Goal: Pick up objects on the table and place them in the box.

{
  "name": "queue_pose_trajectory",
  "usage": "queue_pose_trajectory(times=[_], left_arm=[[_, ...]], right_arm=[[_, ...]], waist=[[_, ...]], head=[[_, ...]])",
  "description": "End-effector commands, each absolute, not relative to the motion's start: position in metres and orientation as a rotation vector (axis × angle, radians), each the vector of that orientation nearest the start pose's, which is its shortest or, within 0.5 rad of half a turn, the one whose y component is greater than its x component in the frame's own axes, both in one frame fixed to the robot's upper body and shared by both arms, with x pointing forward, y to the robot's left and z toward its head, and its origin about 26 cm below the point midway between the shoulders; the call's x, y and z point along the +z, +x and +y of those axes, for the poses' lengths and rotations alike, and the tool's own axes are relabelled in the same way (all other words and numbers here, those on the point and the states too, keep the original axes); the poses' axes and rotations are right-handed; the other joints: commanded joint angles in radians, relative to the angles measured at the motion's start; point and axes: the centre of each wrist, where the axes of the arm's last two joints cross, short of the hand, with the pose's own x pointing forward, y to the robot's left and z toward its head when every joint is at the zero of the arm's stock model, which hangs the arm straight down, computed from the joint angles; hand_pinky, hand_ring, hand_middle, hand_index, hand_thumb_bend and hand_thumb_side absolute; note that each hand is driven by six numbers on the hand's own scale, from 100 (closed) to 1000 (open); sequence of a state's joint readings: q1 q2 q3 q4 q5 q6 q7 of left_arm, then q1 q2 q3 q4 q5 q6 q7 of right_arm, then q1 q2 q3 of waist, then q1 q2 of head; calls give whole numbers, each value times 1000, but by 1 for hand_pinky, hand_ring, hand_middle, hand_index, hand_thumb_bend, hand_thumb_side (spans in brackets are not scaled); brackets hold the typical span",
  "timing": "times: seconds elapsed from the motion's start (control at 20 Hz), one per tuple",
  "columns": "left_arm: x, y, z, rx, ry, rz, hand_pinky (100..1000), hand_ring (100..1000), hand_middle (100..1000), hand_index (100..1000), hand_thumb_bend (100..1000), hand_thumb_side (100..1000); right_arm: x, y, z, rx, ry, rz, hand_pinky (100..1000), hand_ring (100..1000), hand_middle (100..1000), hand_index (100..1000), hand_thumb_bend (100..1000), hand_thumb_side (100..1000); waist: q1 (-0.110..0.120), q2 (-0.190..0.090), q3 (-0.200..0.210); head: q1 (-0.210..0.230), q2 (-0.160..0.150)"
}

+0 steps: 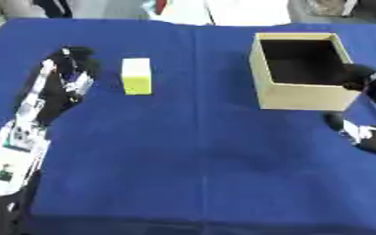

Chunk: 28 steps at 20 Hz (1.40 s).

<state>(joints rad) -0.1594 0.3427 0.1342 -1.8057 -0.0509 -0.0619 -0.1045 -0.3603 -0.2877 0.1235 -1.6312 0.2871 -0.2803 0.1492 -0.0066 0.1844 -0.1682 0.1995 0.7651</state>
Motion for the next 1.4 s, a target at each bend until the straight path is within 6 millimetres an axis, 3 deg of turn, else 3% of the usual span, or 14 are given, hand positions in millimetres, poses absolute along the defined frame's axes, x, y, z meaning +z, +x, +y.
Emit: queue_pose_trajectory(times=[0.05,0.1,0.35,0.9,1.25,1.4], left_arm=[[138,302,331,-395,341,-2019,836,518,557,751,414,565],[138,302,331,-395,342,-2019,836,518,557,751,414,565],[138,302,331,-396,342,-2018,836,518,557,751,413,565],[147,302,337,-459,372,-2031,830,522,562,750,423,551],[191,310,369,-899,557,-1977,790,542,575,746,468,541],[217,319,385,-1118,659,-1891,762,556,581,743,540,504]], right_arm=[[126,352,-244,860,-217,-2153,818,822,727,904,471,491],[126,352,-243,867,-211,-2153,806,814,724,903,384,432],[125,352,-244,876,-182,-2146,789,803,719,895,271,386],[125,352,-244,883,-164,-2134,784,798,715,891,234,313],[123,352,-247,896,-173,-2116,781,795,714,886,213,328],[122,351,-247,901,-171,-2110,780,793,712,884,209,359]], waist=[[0,-13,1],[0,-13,1],[0,-13,1],[4,-17,2],[21,-31,-3],[29,-36,-10]], head=[[1,5],[1,5],[1,5],[0,5],[-6,5],[-6,5]])
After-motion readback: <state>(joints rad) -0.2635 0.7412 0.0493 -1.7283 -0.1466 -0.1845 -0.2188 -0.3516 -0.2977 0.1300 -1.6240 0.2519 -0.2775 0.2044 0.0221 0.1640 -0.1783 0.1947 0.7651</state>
